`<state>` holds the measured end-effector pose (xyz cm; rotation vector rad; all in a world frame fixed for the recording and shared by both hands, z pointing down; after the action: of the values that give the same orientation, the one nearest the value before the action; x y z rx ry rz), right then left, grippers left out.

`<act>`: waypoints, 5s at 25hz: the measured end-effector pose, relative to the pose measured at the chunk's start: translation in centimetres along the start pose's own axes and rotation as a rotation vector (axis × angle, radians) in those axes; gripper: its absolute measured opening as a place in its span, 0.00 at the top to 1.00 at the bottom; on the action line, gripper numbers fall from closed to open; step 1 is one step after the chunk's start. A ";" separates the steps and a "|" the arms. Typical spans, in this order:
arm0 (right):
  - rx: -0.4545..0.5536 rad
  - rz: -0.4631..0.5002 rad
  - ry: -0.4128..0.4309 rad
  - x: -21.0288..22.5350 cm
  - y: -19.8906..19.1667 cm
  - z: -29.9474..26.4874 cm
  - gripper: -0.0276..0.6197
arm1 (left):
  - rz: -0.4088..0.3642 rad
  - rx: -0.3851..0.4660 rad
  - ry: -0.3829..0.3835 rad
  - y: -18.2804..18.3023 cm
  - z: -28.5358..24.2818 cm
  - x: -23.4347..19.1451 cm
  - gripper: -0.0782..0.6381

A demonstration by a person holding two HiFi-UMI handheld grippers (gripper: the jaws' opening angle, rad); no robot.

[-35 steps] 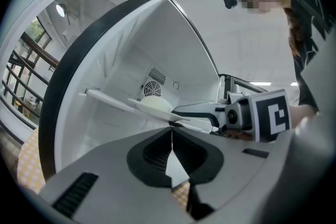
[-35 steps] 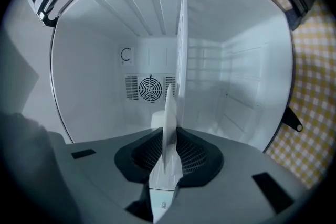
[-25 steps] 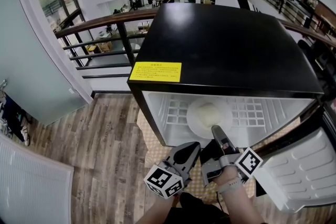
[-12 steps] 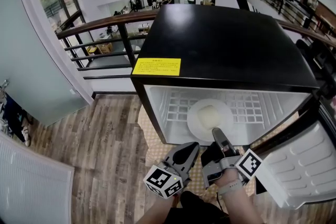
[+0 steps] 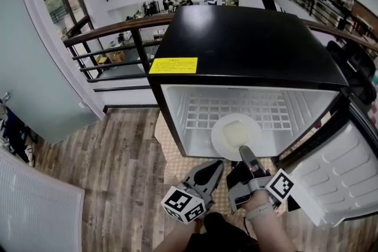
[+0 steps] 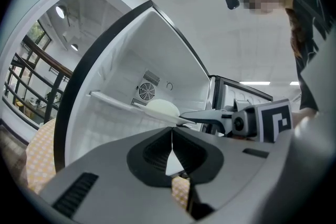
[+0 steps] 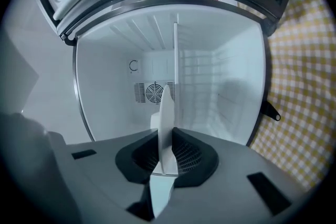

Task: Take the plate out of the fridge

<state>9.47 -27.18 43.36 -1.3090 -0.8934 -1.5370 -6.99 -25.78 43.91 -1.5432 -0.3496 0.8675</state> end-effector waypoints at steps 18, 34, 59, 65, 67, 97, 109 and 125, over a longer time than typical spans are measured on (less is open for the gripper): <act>-0.008 -0.007 0.015 -0.4 -1.6 4.1 0.87 | -0.024 0.010 0.007 0.1 3.5 2.4 0.88; 0.002 0.007 -0.001 0.5 -2.2 8.7 0.87 | -0.029 0.022 0.018 -0.7 6.2 4.5 0.88; 0.038 -0.002 0.011 1.2 -2.0 12.9 0.87 | -0.046 0.013 -0.005 -1.7 7.2 6.6 0.88; 0.018 -0.005 0.001 1.3 -2.4 14.3 0.87 | -0.046 0.012 0.010 -2.0 8.4 7.5 0.88; 0.005 -0.004 -0.003 1.2 -2.6 14.7 0.87 | -0.044 0.018 0.020 -2.0 8.8 7.8 0.88; -0.052 -0.010 0.003 0.7 -4.6 23.4 0.87 | -0.042 0.010 0.052 -4.5 14.4 14.3 0.88; -0.072 -0.019 0.012 0.1 -6.4 28.3 0.87 | -0.045 0.007 0.064 -6.0 18.3 18.0 0.88; -0.088 -0.004 0.019 -1.0 -8.6 34.7 0.87 | -0.063 0.014 0.067 -7.0 23.9 22.8 0.88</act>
<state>12.94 7.97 48.77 -1.3535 -0.8252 -1.6043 -6.45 7.99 44.57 -1.5365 -0.3413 0.7659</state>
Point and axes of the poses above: the fingertips, and each gripper's own axes: z backward along the fingers, x to its right, y out of its top, the point moved 8 cm from there along z, backward along the fingers, and after that the axes turned 5 degrees about y, right-handed, at the moved point
